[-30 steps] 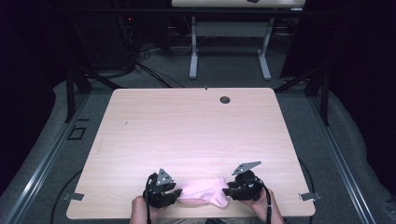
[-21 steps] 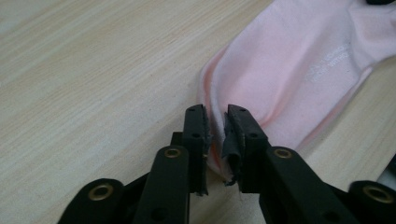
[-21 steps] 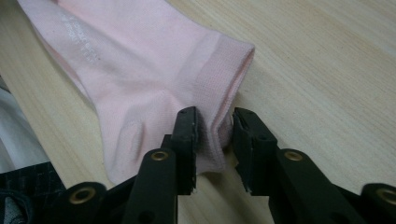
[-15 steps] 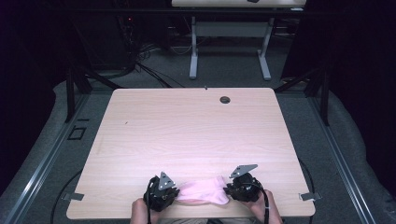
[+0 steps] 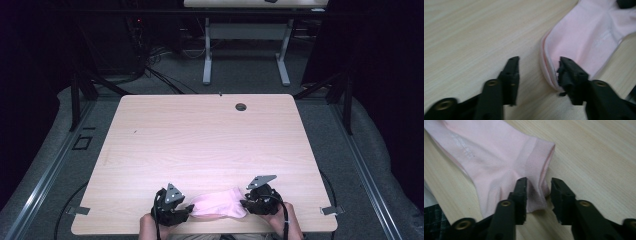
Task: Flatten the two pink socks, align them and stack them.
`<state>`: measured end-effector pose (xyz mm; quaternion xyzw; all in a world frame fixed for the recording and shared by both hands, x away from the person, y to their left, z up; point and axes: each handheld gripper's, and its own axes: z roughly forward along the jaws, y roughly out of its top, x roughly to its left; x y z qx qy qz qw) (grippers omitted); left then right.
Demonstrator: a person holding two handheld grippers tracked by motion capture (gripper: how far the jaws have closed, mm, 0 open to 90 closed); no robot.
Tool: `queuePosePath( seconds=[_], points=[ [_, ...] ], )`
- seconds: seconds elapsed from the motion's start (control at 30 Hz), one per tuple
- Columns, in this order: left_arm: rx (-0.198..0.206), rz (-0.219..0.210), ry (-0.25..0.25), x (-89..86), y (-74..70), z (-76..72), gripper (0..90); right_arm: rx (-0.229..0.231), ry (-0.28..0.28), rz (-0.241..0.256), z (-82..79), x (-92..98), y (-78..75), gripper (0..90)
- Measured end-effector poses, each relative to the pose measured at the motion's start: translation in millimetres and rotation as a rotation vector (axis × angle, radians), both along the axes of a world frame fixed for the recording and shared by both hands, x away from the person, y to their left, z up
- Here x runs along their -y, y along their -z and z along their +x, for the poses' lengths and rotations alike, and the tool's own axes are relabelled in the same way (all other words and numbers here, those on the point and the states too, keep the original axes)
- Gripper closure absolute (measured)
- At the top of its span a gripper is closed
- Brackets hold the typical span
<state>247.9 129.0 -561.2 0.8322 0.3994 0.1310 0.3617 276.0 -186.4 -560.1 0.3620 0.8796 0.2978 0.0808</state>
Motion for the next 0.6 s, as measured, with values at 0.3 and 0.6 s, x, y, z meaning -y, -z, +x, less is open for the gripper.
queuePosePath(
  seconds=[0.3,0.6],
  points=[
    [0.077,0.02,-0.038,-11.7,-17.9,-4.5,15.9,0.111,0.074,0.127,-4.5,27.1,-23.1,17.2],
    [0.098,0.041,-0.124,-42.9,-23.5,1.0,7.7,0.196,0.189,0.117,-7.4,52.4,-30.3,1.5]
  ],
)
